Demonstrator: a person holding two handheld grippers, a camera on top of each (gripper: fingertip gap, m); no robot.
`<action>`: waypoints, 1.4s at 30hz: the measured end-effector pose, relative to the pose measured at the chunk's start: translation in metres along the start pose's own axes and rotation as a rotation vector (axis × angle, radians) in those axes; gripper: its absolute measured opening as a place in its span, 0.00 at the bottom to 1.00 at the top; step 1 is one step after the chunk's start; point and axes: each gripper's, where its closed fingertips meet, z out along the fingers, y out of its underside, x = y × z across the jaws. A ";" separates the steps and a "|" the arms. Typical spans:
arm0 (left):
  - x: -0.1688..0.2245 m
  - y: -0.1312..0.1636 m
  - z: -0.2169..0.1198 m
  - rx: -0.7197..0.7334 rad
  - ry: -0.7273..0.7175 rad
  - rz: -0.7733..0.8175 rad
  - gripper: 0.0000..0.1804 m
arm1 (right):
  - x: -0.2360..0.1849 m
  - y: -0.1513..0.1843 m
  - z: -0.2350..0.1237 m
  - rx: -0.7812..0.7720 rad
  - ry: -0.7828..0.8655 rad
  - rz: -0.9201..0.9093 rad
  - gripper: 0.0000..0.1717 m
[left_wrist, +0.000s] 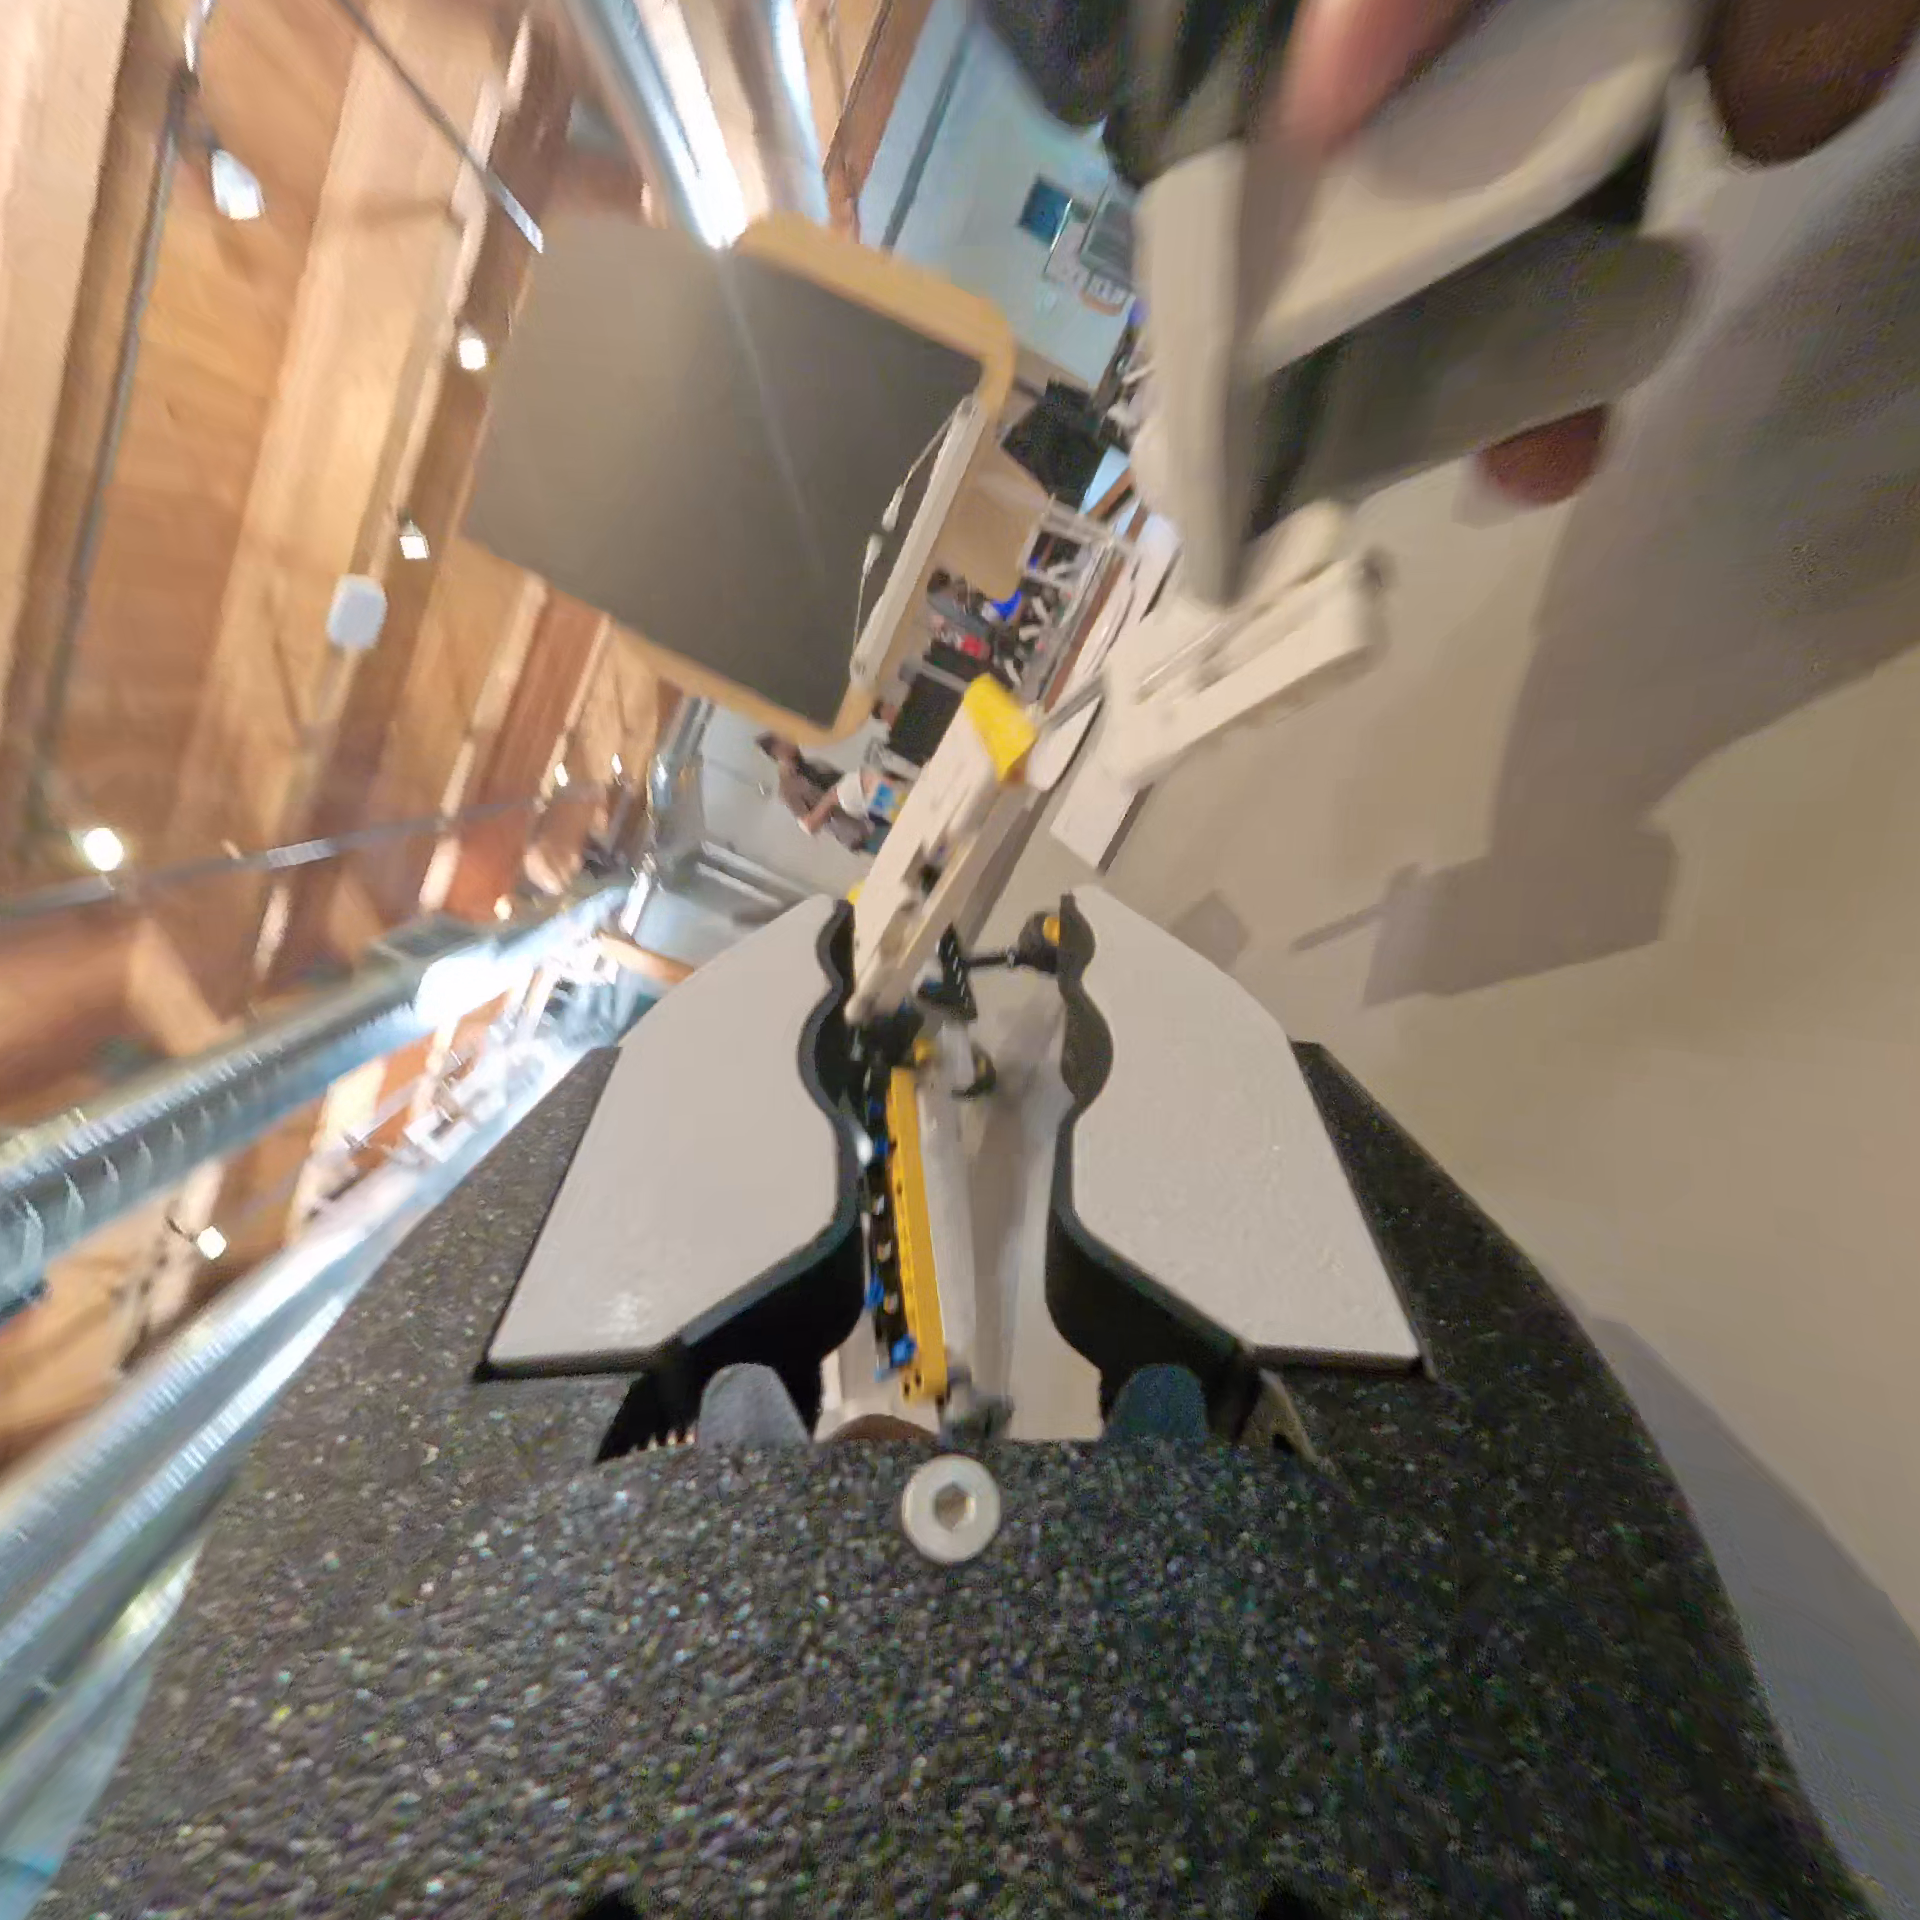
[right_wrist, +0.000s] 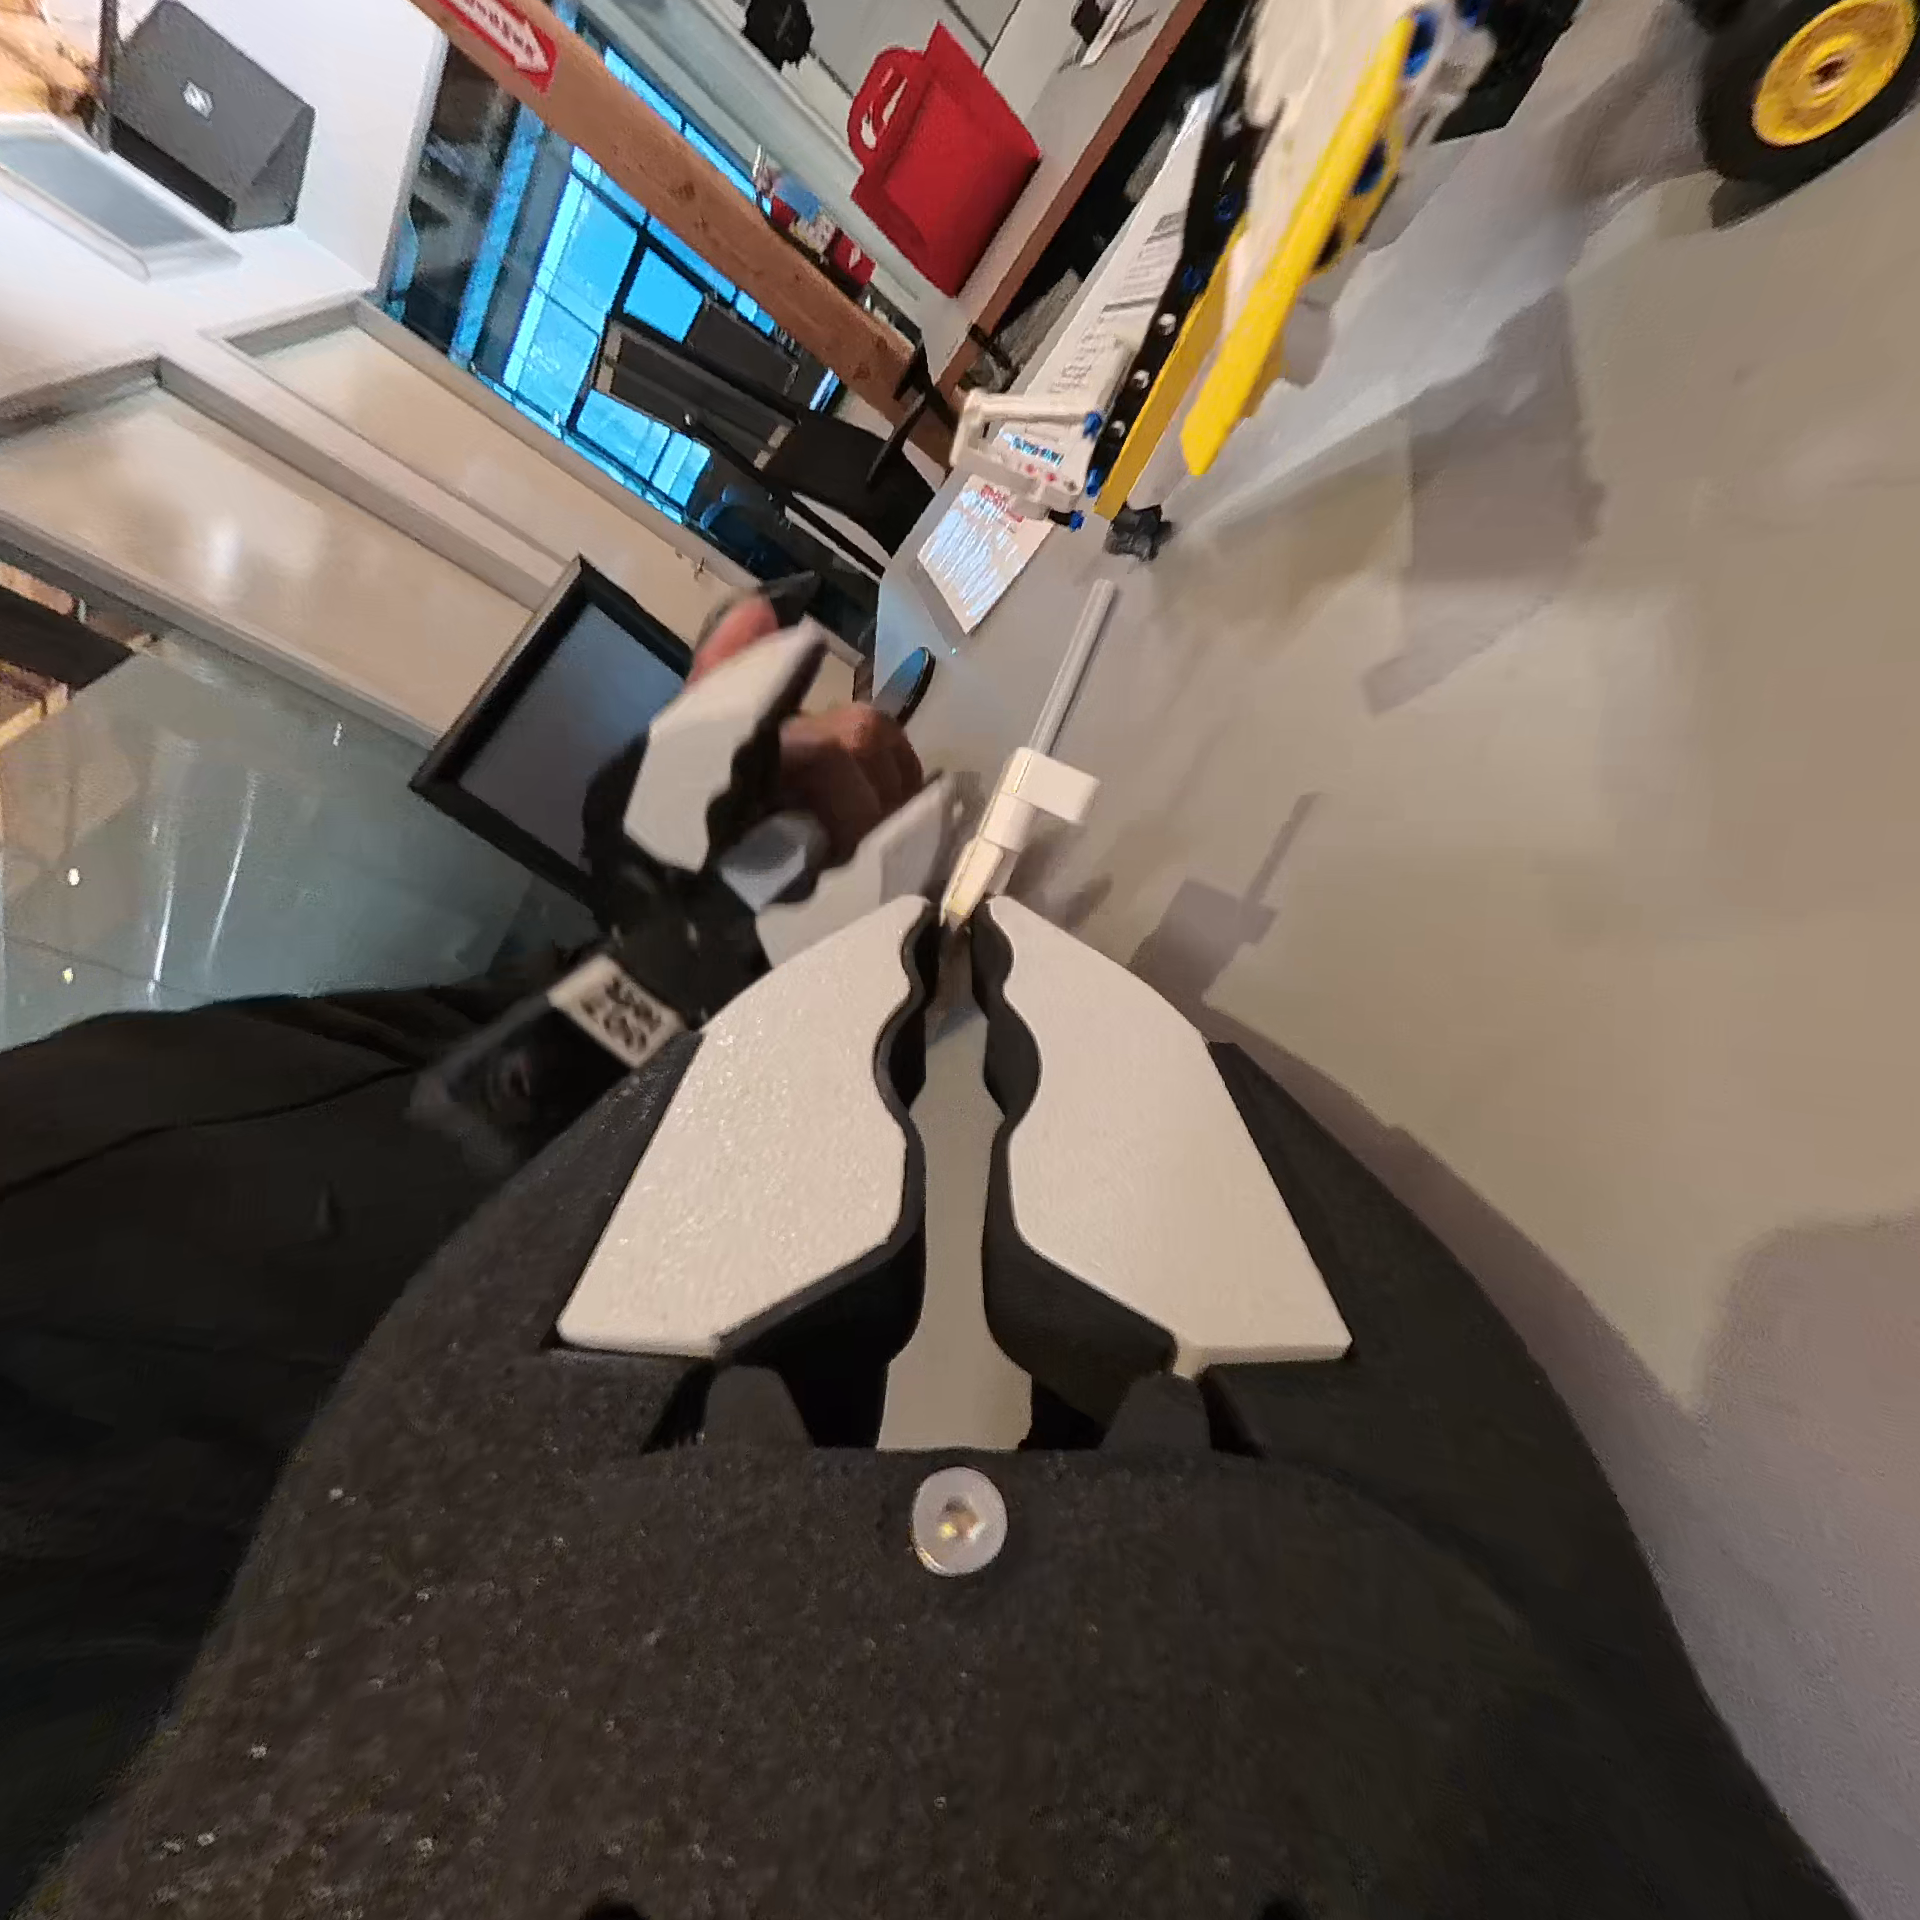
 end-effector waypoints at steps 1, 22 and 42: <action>-0.010 0.013 -0.002 -0.032 -0.016 -0.058 0.22 | -0.001 0.002 0.004 -0.022 0.000 -0.016 0.03; -0.006 0.165 0.005 -0.474 0.450 -0.619 0.29 | 0.002 0.000 0.078 -0.275 0.006 -0.199 0.03; 0.014 0.132 0.015 -0.402 0.533 -0.578 0.13 | 0.019 0.006 0.051 -0.290 0.040 -0.193 0.02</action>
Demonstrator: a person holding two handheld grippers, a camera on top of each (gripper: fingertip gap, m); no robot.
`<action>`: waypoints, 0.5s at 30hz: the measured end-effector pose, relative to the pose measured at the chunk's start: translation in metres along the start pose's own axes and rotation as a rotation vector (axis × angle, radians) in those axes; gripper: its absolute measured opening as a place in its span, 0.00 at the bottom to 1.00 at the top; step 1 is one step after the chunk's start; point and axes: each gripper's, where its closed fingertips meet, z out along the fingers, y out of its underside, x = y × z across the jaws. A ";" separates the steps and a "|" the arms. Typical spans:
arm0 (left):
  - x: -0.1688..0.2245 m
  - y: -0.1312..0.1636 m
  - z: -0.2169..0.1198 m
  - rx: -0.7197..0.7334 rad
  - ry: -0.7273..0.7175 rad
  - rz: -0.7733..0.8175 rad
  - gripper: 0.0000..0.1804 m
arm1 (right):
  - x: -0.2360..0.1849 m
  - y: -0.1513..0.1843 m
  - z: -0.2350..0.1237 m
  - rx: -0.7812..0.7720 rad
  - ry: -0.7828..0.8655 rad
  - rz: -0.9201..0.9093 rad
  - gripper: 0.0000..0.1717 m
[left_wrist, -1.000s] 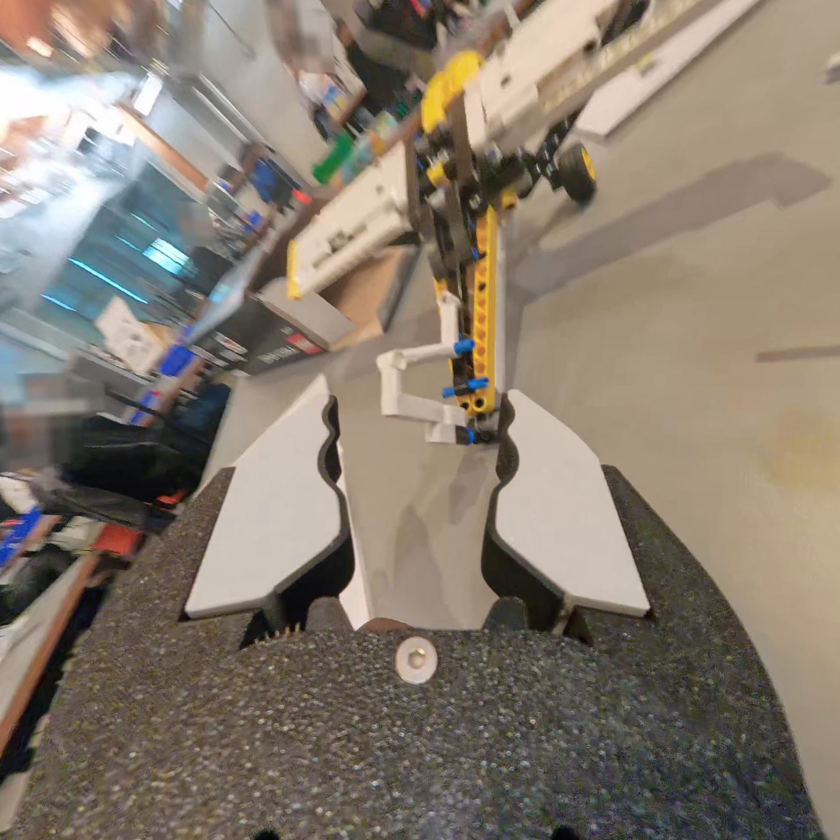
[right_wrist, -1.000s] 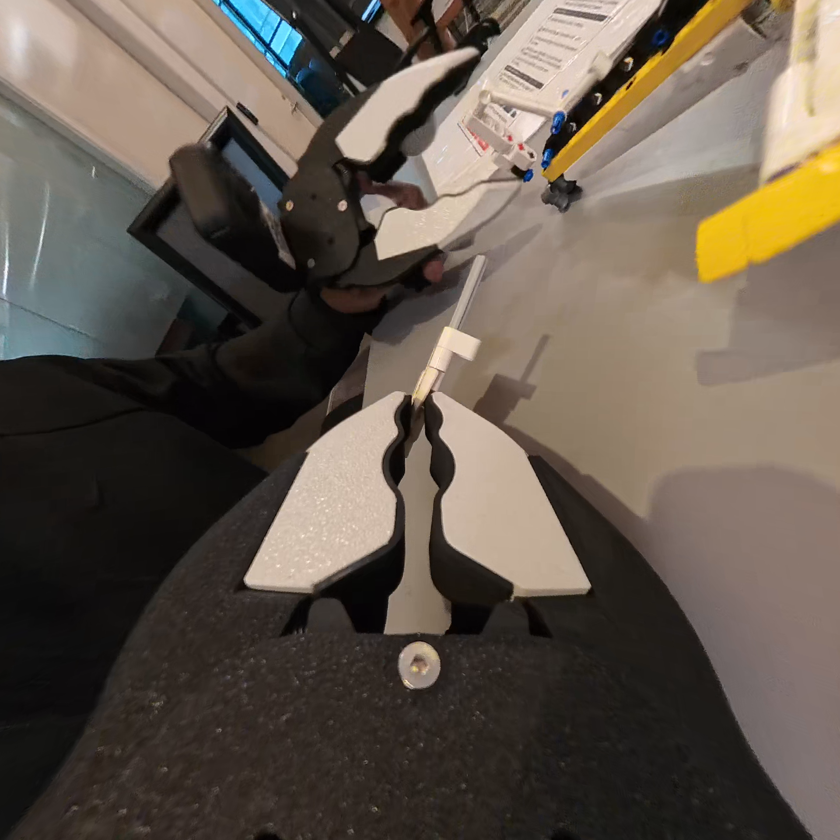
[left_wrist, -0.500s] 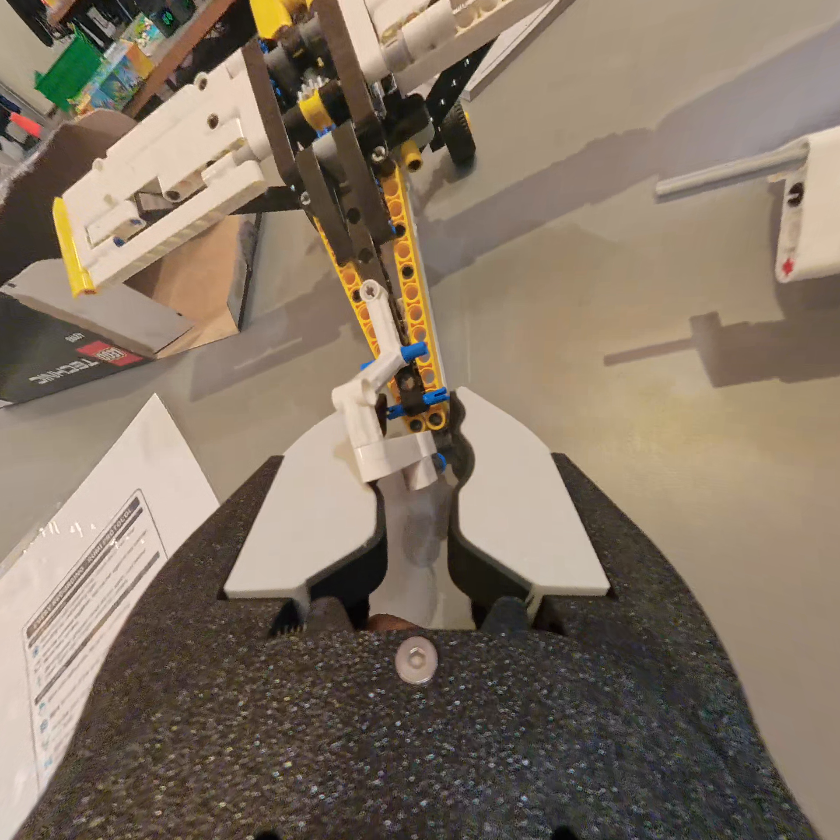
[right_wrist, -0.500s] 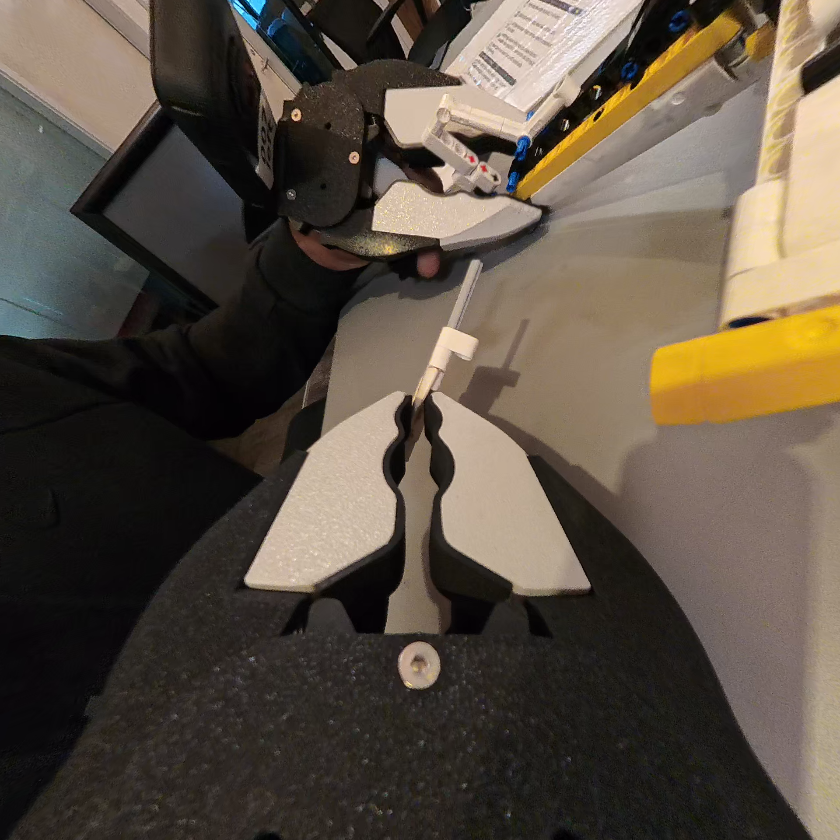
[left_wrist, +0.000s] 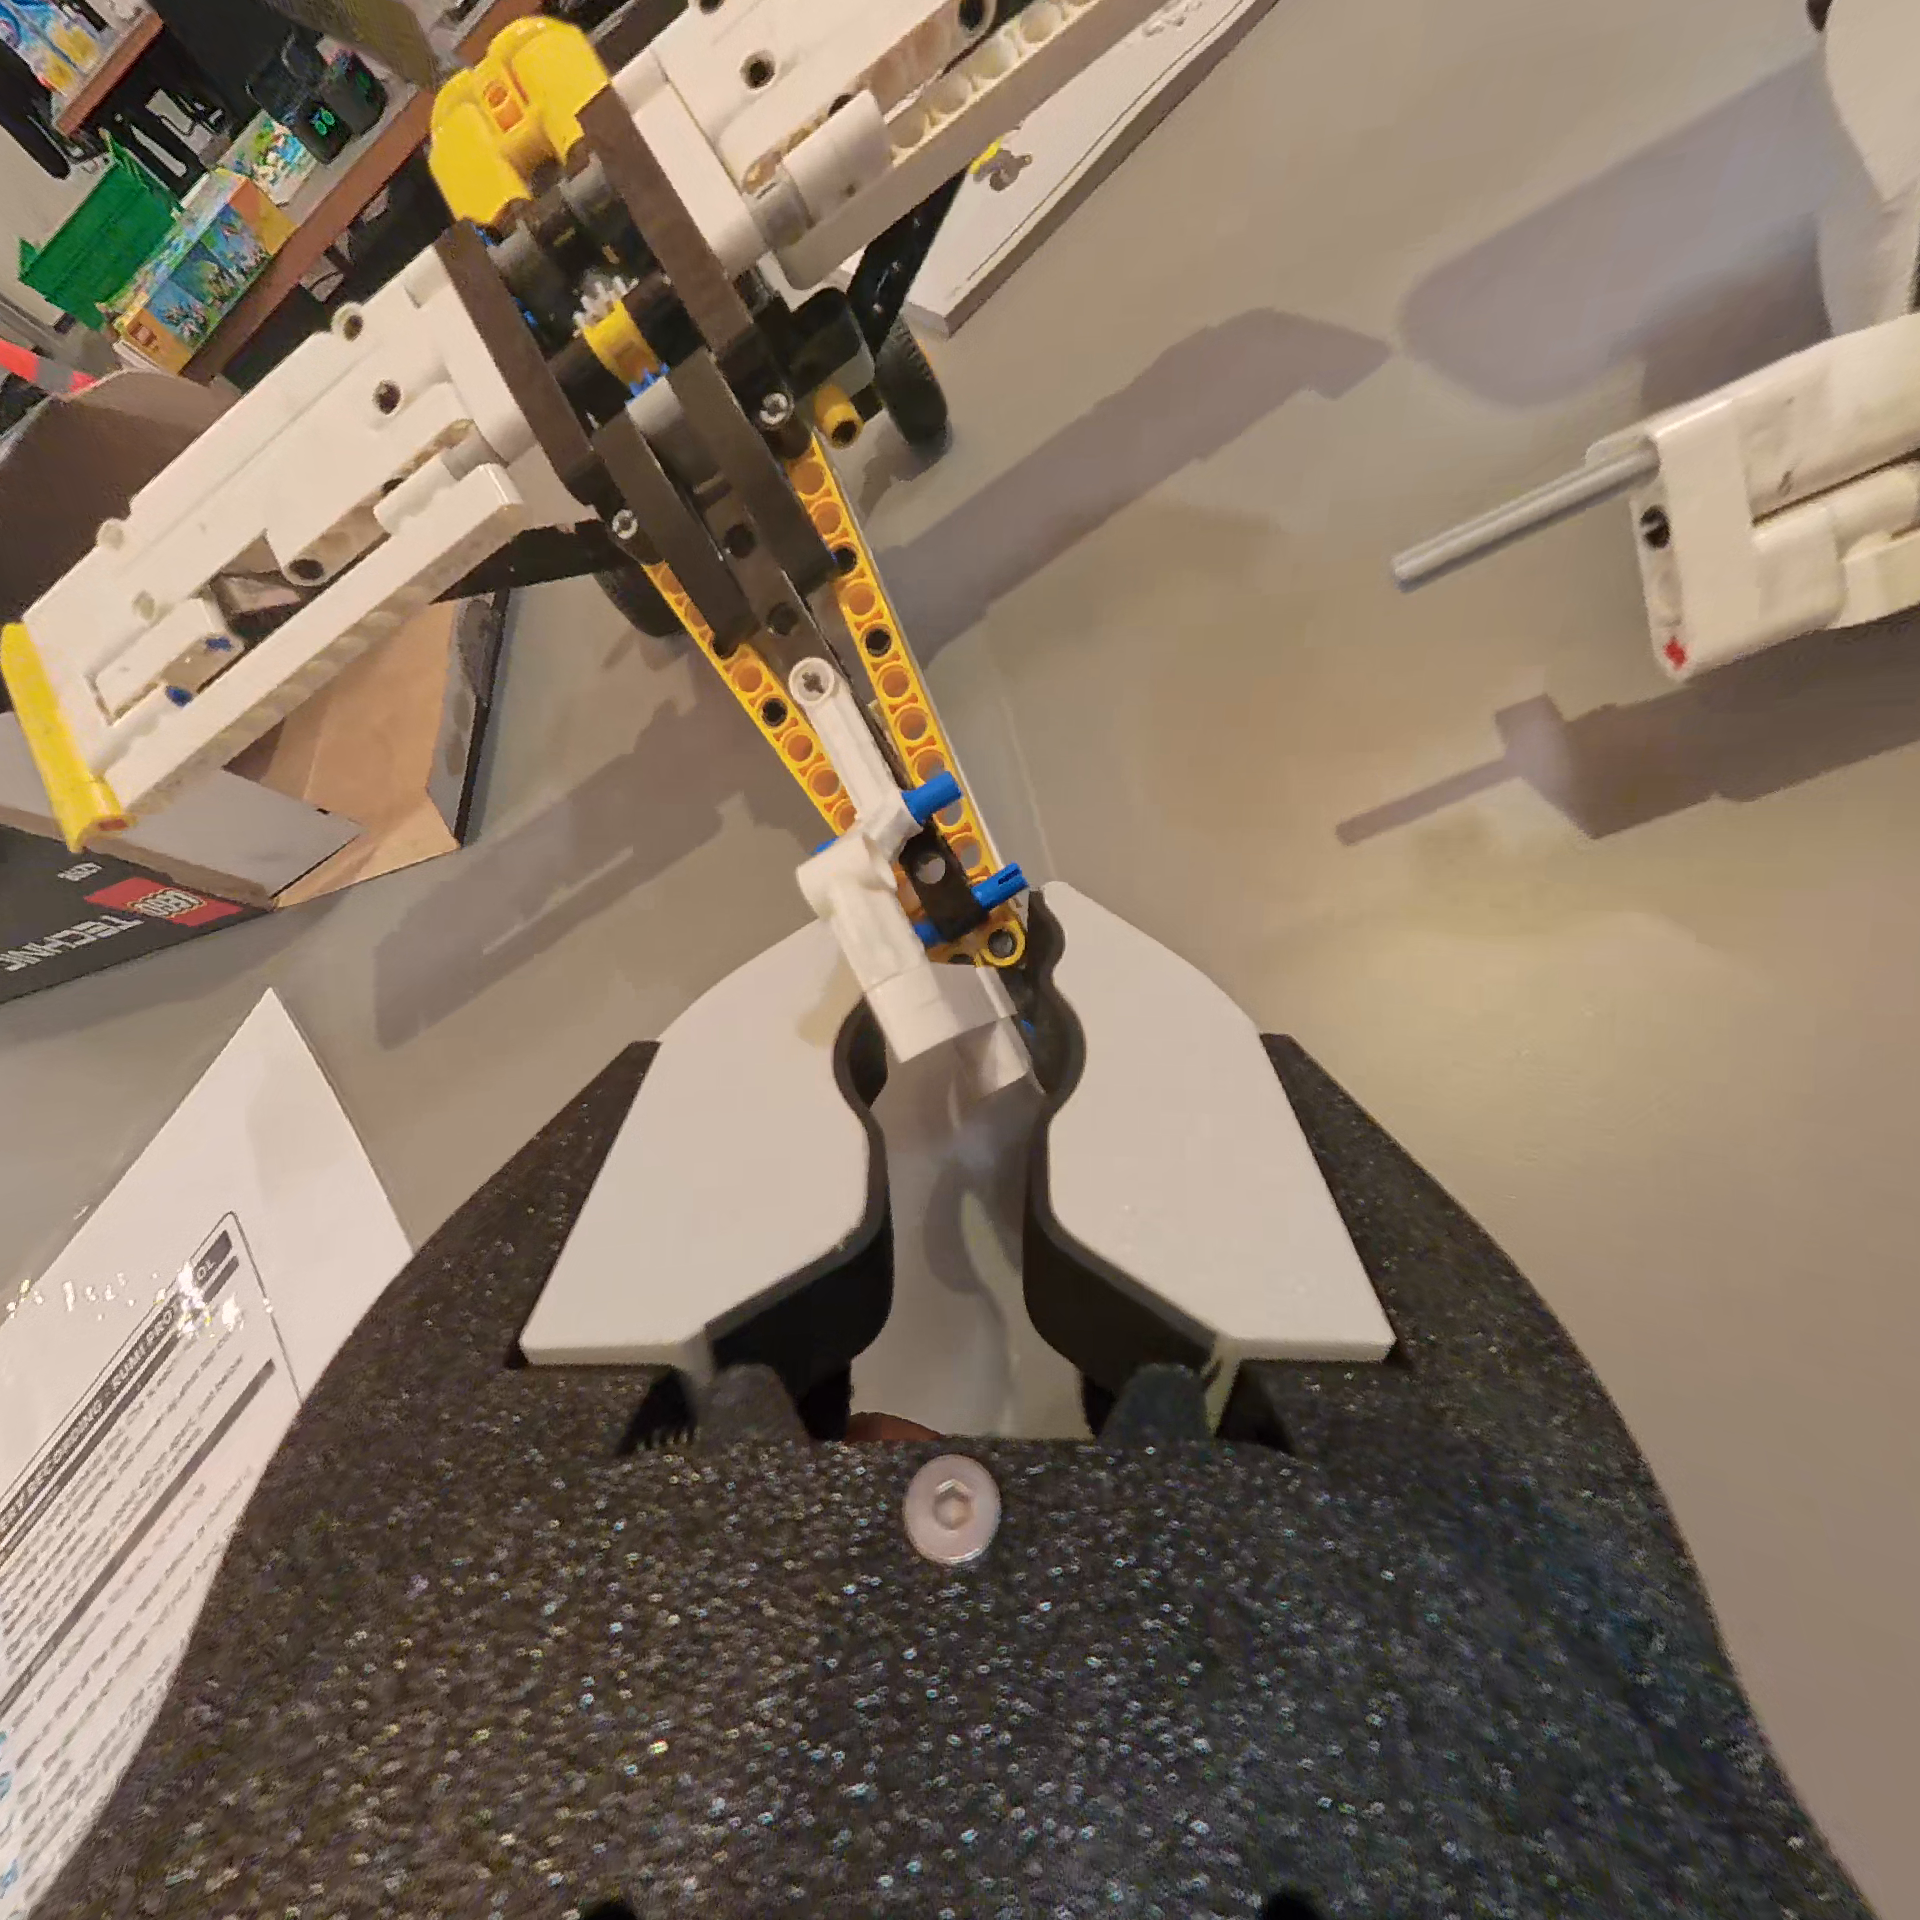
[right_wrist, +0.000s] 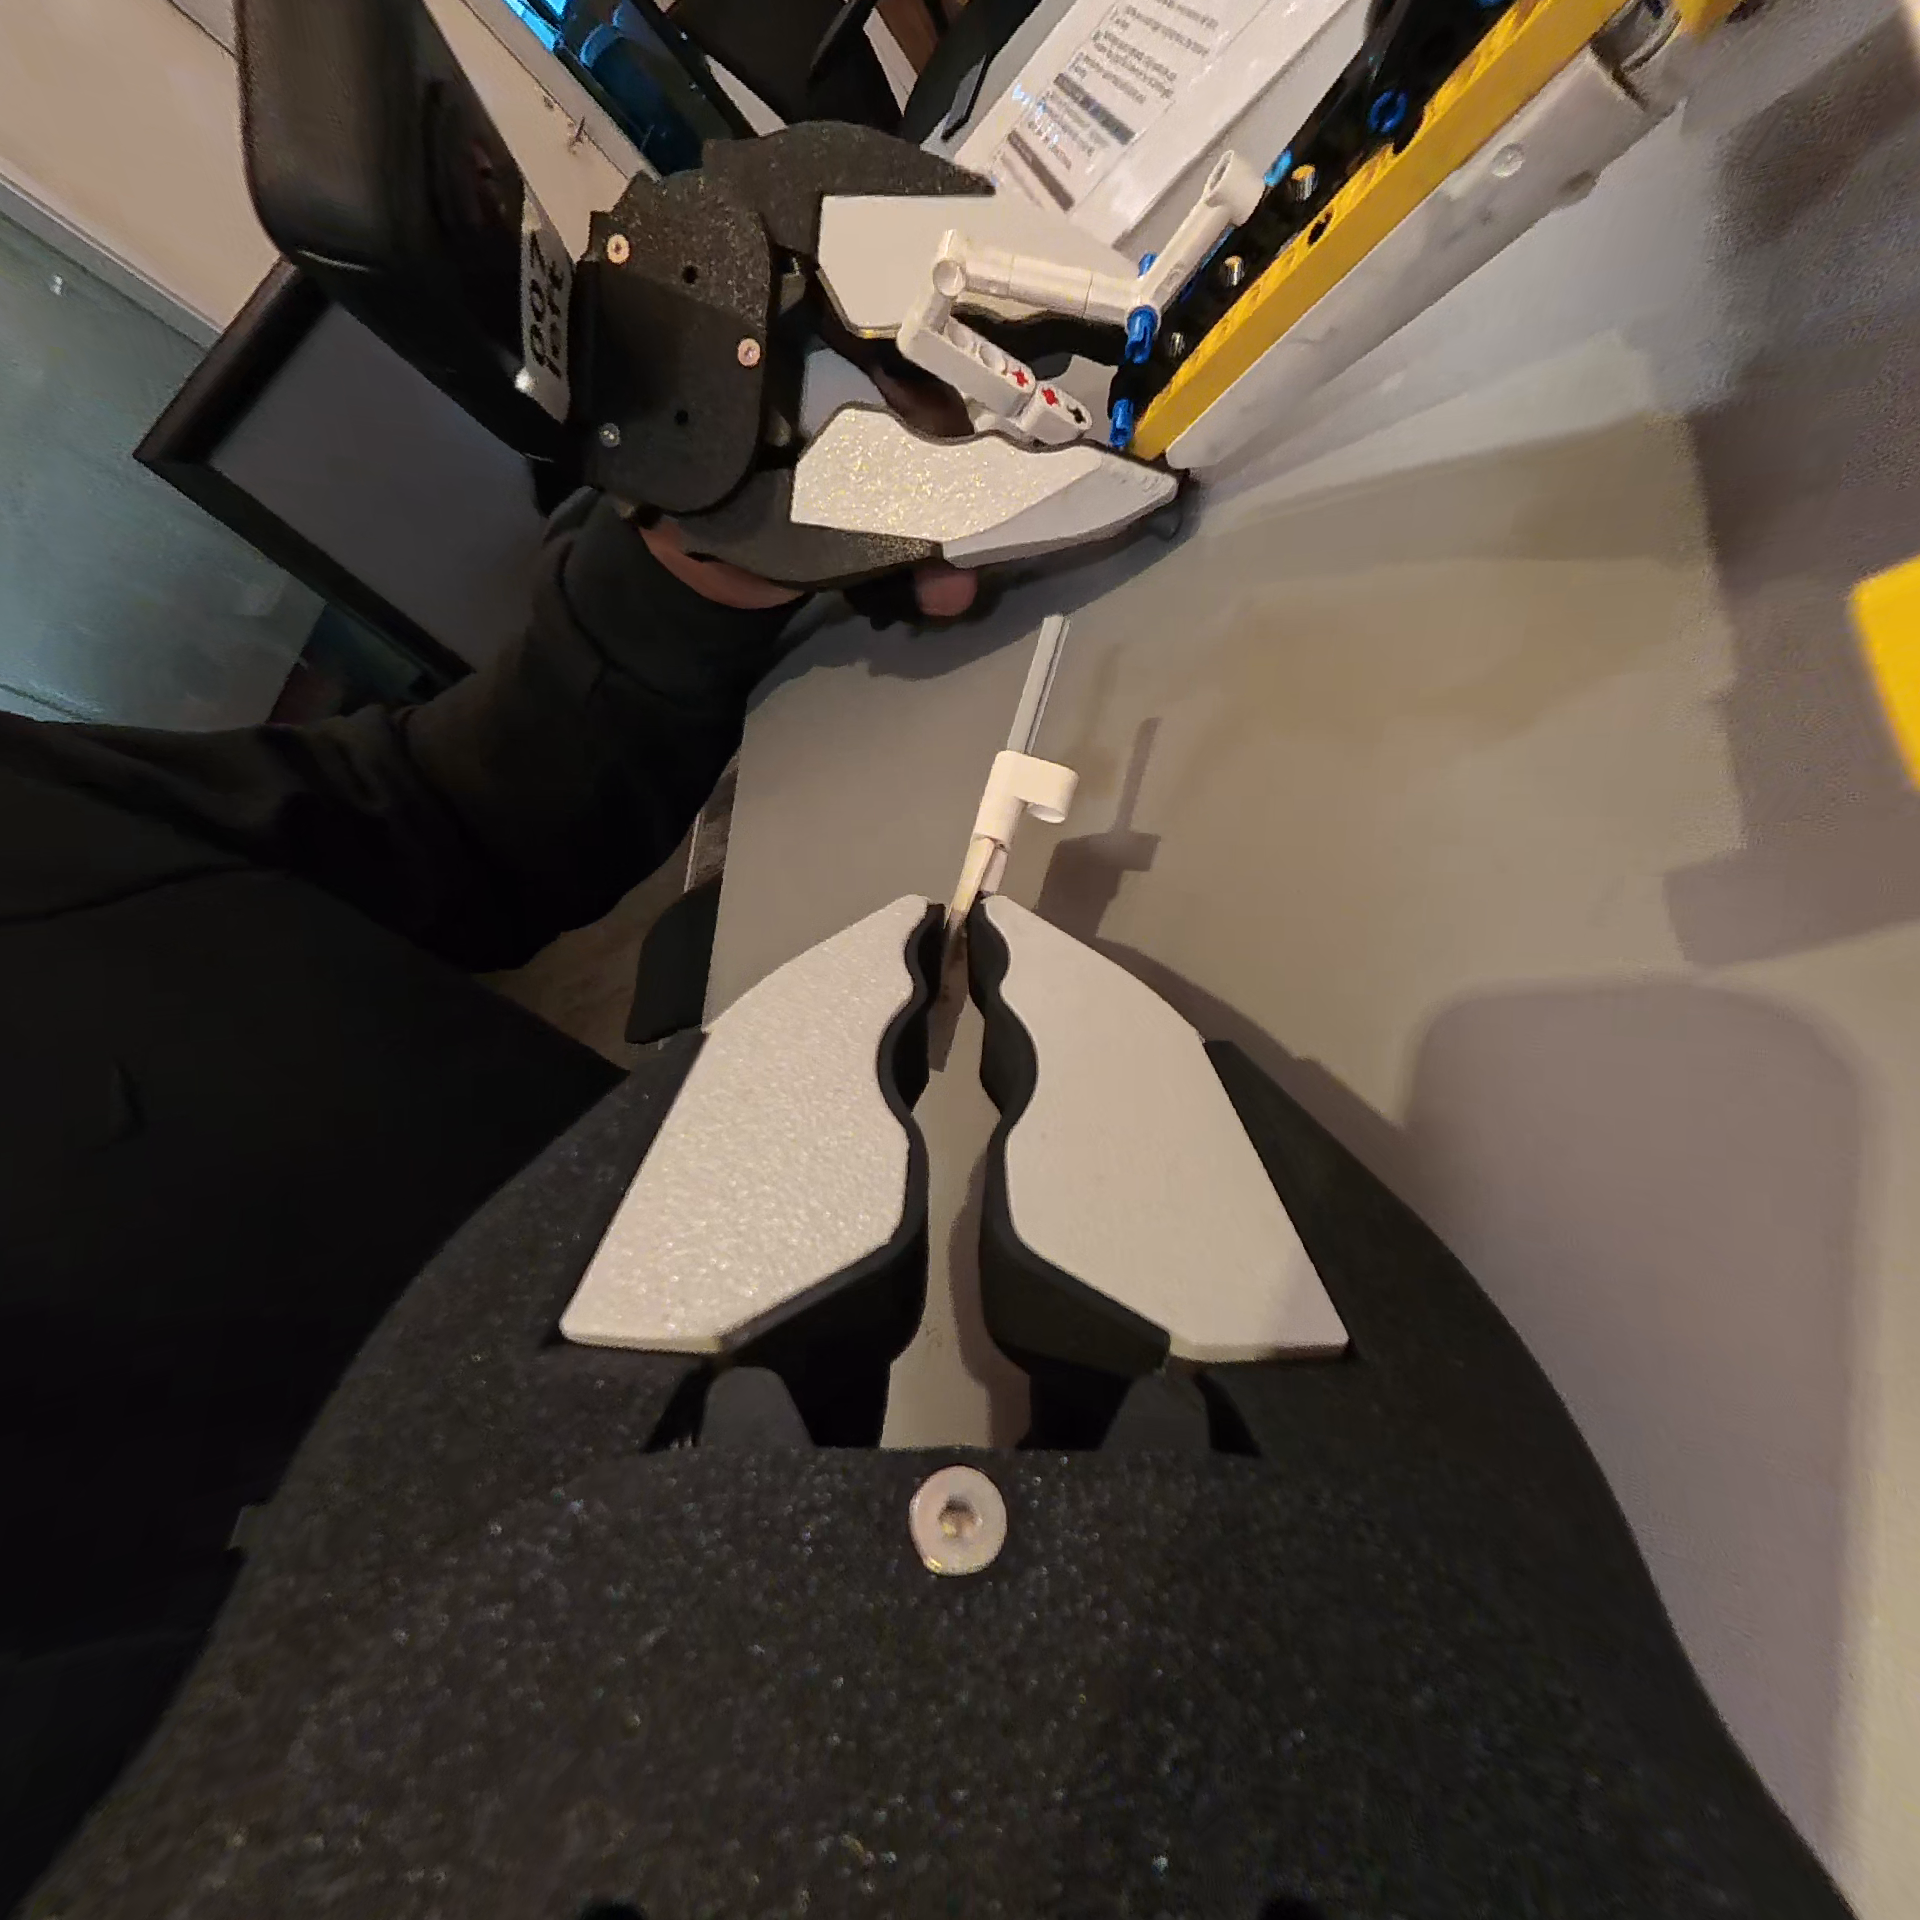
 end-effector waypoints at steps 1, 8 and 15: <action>0.002 -0.001 0.000 -0.001 -0.005 0.001 0.13 | 0.001 0.002 -0.002 -0.001 0.002 0.001 0.02; 0.009 -0.003 -0.003 -0.033 -0.045 -0.013 0.13 | 0.003 0.009 -0.015 0.003 0.010 0.012 0.01; 0.009 -0.004 -0.002 -0.020 -0.084 0.003 0.14 | 0.009 0.017 -0.024 -0.021 0.033 0.045 0.01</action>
